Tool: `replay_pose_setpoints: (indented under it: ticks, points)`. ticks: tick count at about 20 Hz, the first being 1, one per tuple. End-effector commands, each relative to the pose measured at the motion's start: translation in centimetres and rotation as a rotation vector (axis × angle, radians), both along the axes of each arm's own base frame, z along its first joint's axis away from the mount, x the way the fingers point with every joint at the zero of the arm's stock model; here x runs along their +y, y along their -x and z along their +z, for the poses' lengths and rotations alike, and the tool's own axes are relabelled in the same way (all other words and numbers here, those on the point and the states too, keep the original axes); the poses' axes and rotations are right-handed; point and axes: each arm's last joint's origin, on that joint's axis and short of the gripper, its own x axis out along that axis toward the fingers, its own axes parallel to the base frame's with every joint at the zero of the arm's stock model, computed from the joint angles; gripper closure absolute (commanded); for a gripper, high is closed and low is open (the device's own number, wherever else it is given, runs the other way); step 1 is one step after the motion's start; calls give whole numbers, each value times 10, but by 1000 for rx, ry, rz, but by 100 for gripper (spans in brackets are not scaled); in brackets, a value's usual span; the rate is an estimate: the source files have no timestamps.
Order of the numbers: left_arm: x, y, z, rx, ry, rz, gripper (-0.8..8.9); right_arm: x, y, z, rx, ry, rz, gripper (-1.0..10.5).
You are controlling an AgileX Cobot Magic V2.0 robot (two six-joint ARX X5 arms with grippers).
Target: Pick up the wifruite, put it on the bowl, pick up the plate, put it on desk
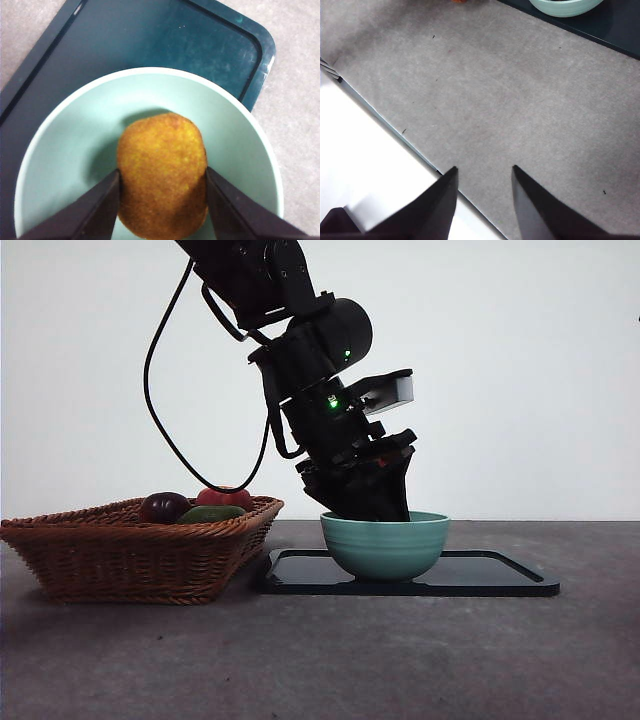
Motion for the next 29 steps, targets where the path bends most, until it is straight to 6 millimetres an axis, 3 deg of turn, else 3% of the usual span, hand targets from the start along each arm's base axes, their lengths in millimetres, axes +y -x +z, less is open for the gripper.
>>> replay_pose_setpoints:
  ticks: [1, 7, 11, 15, 18, 22, 29]
  points:
    - [-8, -2, -6, -3, -2, -13, 621, 1, 0, 3, -9, -6, 3, 774]
    - [-9, -5, 7, -2, 2, -5, 637, 1, 0, 3, -12, -3, 4, 775]
    - [-9, -11, 49, -17, 44, 19, 637, 1, 0, 3, -14, 0, 1, 774]
    - [3, -16, 110, 3, 156, 65, 637, 1, 0, 3, -17, 4, -1, 774]
    - [31, -8, 160, -51, 234, 131, 637, 0, -1, 3, -29, 25, -13, 774]
    - [76, 18, 215, -115, 278, 185, 637, 0, -1, 3, -34, 26, -15, 775]
    - [155, 84, 283, -134, 309, 321, 637, 0, -2, 3, -47, 27, -7, 774]
